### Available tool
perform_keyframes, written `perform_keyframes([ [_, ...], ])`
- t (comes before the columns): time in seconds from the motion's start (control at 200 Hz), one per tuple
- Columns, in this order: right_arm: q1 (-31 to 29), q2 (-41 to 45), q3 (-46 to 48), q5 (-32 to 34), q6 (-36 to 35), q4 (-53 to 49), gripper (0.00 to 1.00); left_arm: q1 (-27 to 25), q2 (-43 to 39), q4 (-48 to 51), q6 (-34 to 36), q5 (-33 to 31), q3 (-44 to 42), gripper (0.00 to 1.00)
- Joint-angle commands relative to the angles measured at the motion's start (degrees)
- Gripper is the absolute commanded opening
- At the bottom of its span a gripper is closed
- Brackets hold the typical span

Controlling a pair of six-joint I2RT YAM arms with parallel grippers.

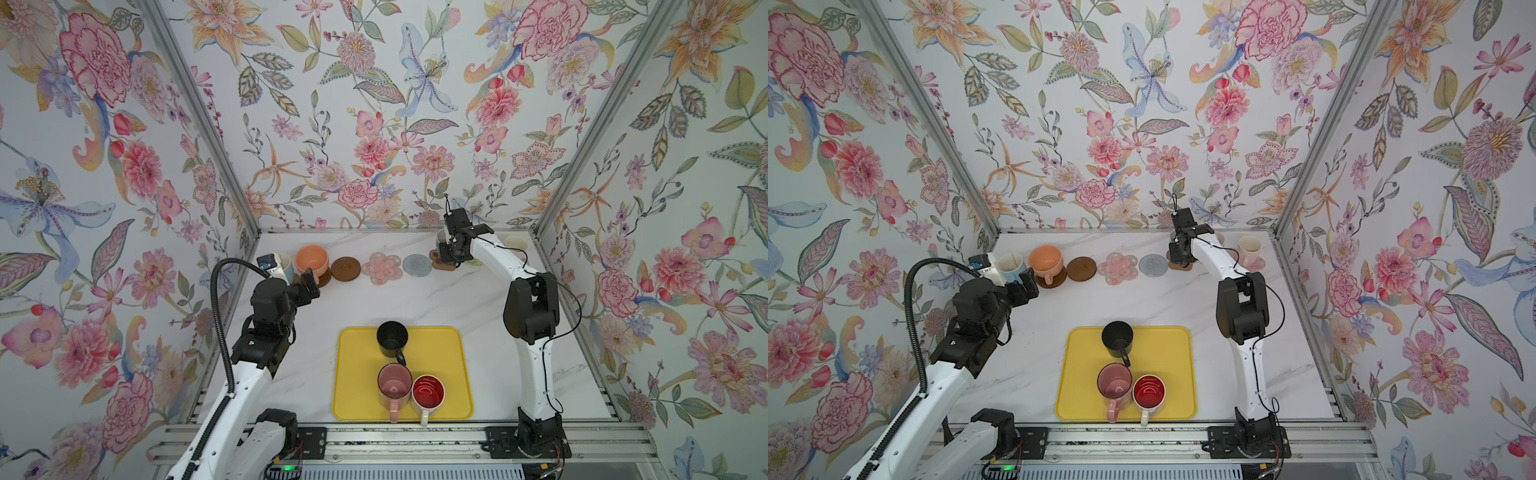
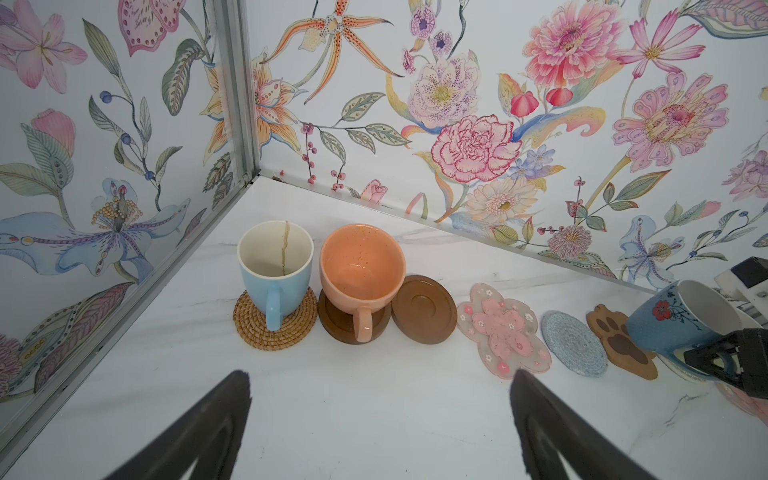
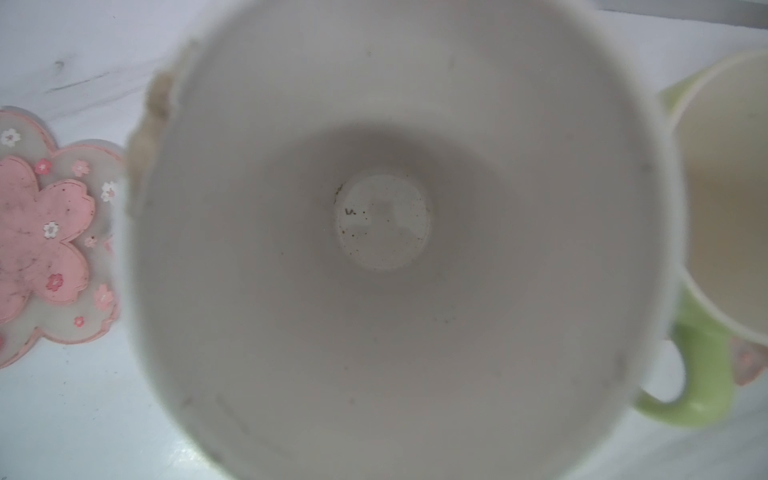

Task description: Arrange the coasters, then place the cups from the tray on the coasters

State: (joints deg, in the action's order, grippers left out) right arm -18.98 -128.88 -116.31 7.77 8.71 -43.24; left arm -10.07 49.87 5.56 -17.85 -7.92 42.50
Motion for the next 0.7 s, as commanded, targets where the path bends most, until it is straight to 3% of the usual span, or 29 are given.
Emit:
perform_keyframes([
  [0.0,0.4,-0.4,-3.2,0.6,-0.9,1.4,0.00,0.2,-0.6,0.8,-0.4,-1.2,-0.6,0.99],
  [0.696,1.2,-4.4,-6.2,0.7,-0.9,1.6,0.00,0.2,-0.5,0.8,-0.4,-1.1,-0.8,0.99],
])
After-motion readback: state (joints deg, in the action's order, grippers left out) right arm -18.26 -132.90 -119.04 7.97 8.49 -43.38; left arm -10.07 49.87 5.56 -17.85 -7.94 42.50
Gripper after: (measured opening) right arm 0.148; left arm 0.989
